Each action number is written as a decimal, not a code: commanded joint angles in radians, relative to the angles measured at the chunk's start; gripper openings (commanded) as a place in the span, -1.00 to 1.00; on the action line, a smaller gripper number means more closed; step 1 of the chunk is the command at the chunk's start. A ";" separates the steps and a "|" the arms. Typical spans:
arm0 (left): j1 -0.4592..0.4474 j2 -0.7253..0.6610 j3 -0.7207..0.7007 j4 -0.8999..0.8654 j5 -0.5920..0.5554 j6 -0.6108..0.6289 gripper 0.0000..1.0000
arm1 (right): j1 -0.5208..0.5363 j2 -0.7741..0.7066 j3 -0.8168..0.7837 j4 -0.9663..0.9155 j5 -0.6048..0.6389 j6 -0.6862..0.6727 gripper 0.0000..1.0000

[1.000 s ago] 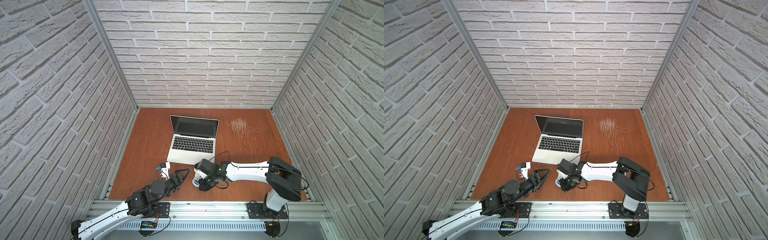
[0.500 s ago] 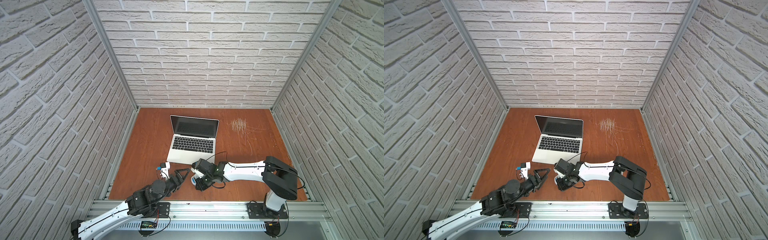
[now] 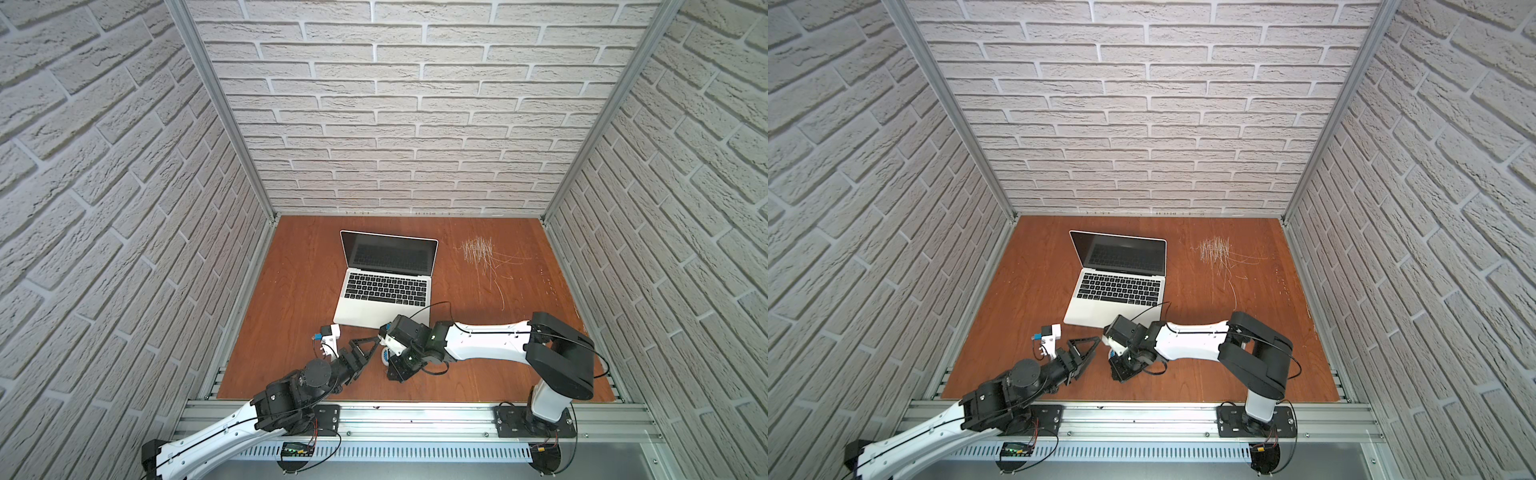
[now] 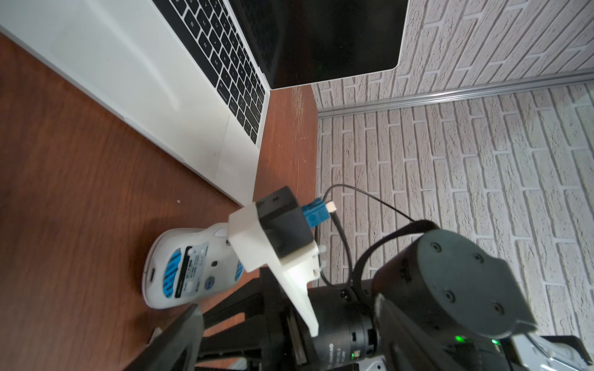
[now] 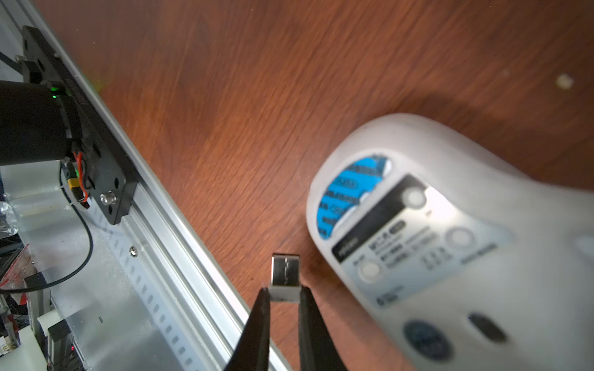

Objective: Remove the wireless mouse receiver from the laptop
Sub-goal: Adjust the mouse at the center of the board.

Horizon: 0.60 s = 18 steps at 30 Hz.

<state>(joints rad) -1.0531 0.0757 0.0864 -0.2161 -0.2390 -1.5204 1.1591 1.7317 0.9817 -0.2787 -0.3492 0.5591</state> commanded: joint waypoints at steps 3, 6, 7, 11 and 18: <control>0.000 0.001 -0.076 -0.328 -0.028 0.019 0.72 | 0.002 -0.166 -0.053 -0.058 -0.015 -0.042 -0.94; 0.009 0.034 -0.076 -0.295 -0.018 0.038 0.72 | -0.025 -0.235 -0.078 -0.094 0.003 -0.050 -0.94; 0.015 0.055 -0.076 -0.268 -0.006 0.053 0.71 | -0.042 -0.253 -0.086 -0.099 0.005 -0.049 -0.94; 0.071 0.221 -0.077 -0.102 0.063 0.107 0.69 | -0.104 -0.310 -0.128 -0.085 -0.009 -0.048 -0.94; 0.164 0.291 -0.073 -0.019 0.165 0.143 0.67 | -0.163 -0.359 -0.158 -0.098 -0.010 -0.062 -0.94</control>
<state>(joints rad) -0.9146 0.3851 0.0769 -0.1570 -0.1326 -1.4193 1.0126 1.4124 0.8417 -0.3660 -0.3515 0.5201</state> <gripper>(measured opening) 0.837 0.175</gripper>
